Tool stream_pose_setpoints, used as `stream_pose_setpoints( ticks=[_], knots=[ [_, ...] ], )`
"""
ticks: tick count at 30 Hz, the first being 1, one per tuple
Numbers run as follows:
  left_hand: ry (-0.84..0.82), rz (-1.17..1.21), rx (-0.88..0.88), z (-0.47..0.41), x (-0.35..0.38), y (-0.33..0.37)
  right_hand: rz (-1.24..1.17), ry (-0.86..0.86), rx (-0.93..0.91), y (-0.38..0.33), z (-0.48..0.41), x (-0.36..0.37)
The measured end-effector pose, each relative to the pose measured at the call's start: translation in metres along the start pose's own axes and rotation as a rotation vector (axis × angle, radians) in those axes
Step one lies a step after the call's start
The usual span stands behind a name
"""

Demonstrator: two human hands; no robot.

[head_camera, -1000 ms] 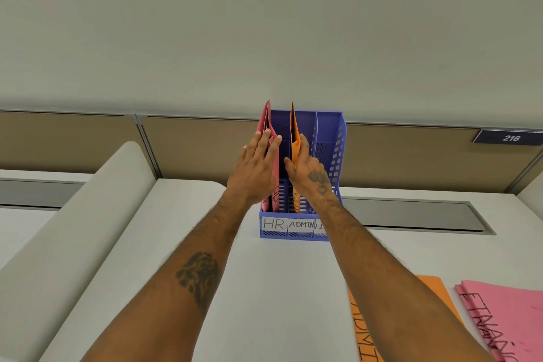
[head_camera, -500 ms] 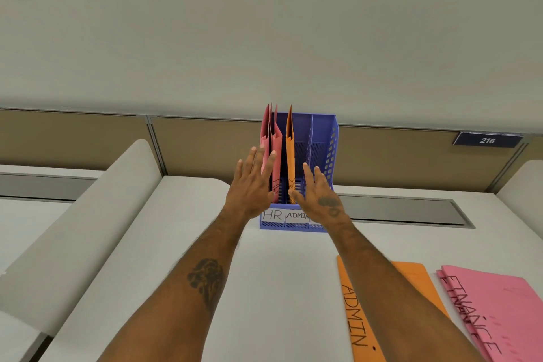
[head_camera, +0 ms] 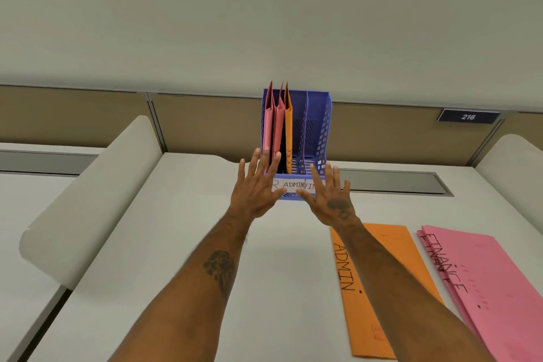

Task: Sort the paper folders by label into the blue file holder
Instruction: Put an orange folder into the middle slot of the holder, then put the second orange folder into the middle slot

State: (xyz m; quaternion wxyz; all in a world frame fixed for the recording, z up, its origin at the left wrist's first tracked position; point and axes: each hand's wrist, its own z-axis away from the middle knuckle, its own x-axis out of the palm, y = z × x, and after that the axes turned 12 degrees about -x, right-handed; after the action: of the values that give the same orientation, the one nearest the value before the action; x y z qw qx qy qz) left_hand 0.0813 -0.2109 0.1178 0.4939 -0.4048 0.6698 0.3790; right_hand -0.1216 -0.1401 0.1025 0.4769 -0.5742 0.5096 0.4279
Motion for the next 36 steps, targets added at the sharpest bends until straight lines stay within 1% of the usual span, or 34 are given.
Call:
stream_pose_setpoints(
  ticks=[4,10,17,27,31,36],
  knots=[
    [-0.011,0.047,0.018,0.012,0.009,0.013,-0.016,0.001,0.019,0.011,0.024,0.002],
    [-0.037,0.044,0.024,0.026,0.021,0.041,0.034,-0.025,0.077,0.043,0.053,0.004],
    [-0.072,0.049,0.002,0.042,0.044,0.1,0.039,-0.056,0.093,0.096,0.095,0.004],
    [-0.194,0.045,-0.07,0.092,0.088,0.192,-0.054,-0.146,0.072,0.176,0.163,0.027],
    [-0.227,0.03,-0.095,0.111,0.1,0.211,-0.117,-0.21,0.094,0.195,0.186,0.042],
    [-0.271,0.036,-0.115,0.124,0.114,0.219,-0.135,-0.245,0.114,0.209,0.204,0.056]
  ],
)
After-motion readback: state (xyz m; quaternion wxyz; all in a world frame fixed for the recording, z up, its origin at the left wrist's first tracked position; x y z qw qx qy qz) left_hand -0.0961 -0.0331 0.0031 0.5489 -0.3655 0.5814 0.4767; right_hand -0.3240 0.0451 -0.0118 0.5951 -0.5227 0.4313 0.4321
